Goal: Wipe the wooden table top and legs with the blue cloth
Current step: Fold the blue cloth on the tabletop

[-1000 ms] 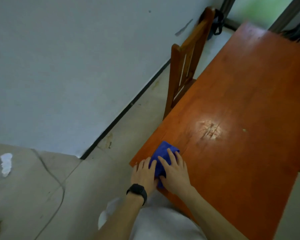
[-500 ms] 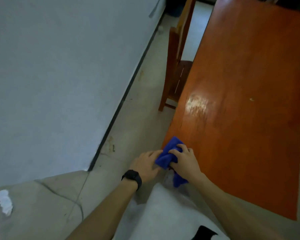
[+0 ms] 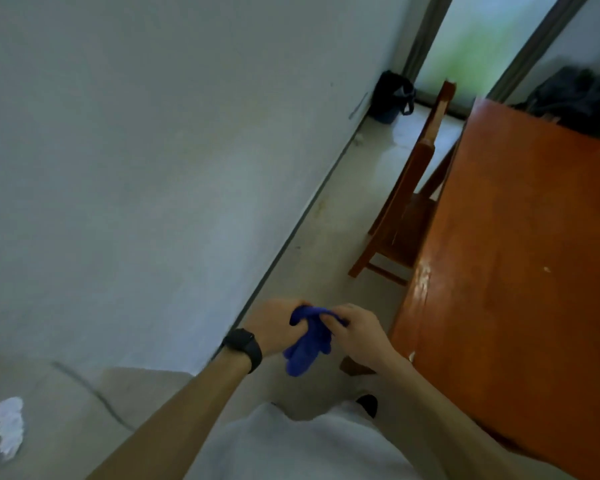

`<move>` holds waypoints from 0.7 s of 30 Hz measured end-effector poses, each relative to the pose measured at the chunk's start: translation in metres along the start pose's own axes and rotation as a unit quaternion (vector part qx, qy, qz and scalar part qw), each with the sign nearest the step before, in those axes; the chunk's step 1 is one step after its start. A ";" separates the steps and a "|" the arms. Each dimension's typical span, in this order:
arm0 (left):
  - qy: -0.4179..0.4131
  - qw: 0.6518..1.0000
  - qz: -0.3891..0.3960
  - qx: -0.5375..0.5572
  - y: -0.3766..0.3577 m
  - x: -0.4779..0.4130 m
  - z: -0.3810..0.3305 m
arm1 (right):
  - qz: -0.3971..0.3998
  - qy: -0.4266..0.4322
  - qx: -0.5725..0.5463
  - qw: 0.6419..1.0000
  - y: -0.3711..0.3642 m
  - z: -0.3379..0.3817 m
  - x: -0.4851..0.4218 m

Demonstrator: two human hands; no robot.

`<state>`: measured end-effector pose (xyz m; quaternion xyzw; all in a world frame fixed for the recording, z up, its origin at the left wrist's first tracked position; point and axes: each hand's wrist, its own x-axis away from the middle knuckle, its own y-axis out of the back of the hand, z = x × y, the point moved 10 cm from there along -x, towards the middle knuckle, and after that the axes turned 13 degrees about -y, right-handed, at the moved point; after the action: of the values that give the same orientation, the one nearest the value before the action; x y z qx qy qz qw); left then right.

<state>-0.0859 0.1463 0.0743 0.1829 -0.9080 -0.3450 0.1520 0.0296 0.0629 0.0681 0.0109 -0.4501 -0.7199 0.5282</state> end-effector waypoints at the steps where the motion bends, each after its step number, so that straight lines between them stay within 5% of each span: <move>1: -0.009 1.000 -0.022 0.002 0.019 -0.003 -0.005 | -0.018 0.019 0.017 1.000 0.011 0.015 -0.004; 13: -0.109 0.978 -0.162 -0.069 0.221 -0.052 -0.077 | -0.160 0.177 0.043 0.970 0.155 0.156 0.002; 18: -0.164 0.973 -0.153 -0.058 0.249 -0.070 -0.132 | -0.069 0.176 -0.075 0.979 0.185 0.184 0.009; 21: -0.204 0.967 -0.136 -0.069 0.257 -0.082 -0.169 | -0.174 0.199 -0.056 0.963 0.221 0.201 0.011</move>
<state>-0.0038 0.2638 0.3585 0.2197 -0.8601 -0.4546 -0.0728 0.0920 0.1740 0.3379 0.2027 -0.2864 -0.8081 0.4731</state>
